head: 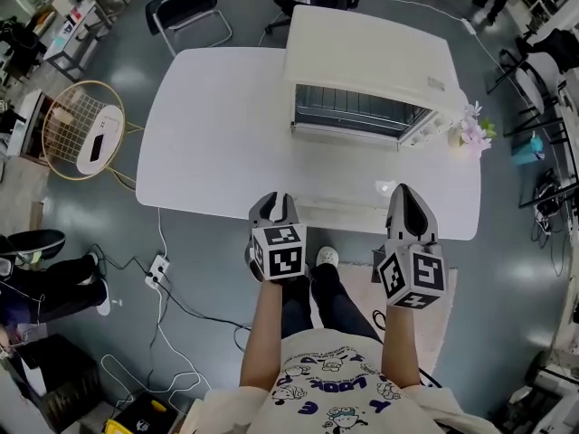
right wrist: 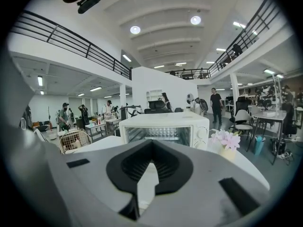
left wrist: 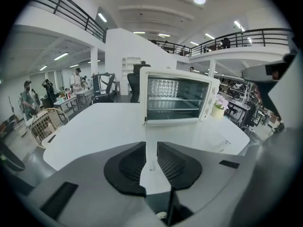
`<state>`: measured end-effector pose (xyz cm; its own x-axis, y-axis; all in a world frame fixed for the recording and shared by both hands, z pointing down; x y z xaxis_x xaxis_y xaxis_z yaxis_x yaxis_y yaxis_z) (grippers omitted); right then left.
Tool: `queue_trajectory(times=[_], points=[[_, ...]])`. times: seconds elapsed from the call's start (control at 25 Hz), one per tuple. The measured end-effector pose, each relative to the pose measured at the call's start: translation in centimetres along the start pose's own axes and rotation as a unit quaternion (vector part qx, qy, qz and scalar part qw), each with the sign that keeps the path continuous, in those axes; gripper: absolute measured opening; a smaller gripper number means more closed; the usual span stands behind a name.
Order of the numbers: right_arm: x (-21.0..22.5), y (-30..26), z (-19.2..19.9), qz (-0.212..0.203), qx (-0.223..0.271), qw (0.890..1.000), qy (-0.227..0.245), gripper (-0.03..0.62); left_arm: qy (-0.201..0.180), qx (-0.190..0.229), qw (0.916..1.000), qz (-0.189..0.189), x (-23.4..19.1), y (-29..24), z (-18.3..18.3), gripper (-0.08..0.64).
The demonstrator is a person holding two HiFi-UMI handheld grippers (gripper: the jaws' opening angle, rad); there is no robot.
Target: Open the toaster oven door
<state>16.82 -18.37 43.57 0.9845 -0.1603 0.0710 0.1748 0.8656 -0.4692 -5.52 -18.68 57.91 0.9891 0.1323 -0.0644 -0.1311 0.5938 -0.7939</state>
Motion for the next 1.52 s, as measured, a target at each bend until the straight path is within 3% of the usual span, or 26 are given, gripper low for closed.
queue_trajectory(times=[0.36,0.76,1.08,1.52], points=[[0.3,2.2,-4.4,0.002,0.049,0.999,0.003,-0.005,-0.018,0.090,0.9957,0.013,1.0,6.0,-6.9,0.077],[1.0,3.3,-8.5,0.000,0.092,0.996,0.011,-0.005,-0.038,0.182,0.9826,0.004,2.0,12.1,-12.8,0.023],[1.5,4.4,-11.6,-0.011,0.113,0.993,0.027,-0.005,-0.028,0.235,0.9715,-0.009,2.7,16.3,-16.0,0.006],[1.5,5.4,-13.1,-0.009,0.135,0.990,0.040,-0.005,-0.032,0.286,0.9577,-0.012,3.1,19.5,-17.9,0.005]])
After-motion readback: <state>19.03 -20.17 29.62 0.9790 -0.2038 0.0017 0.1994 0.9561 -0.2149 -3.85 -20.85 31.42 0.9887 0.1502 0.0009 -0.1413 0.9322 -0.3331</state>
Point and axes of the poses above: the fingertips, and each gripper's own axes: y backward along the fingers, x to its right, z out of its underside, the point moved 4 cm from there along y, backward along the fingers, and after that the axes turned 12 degrees about -x, right-handed, at the moved point
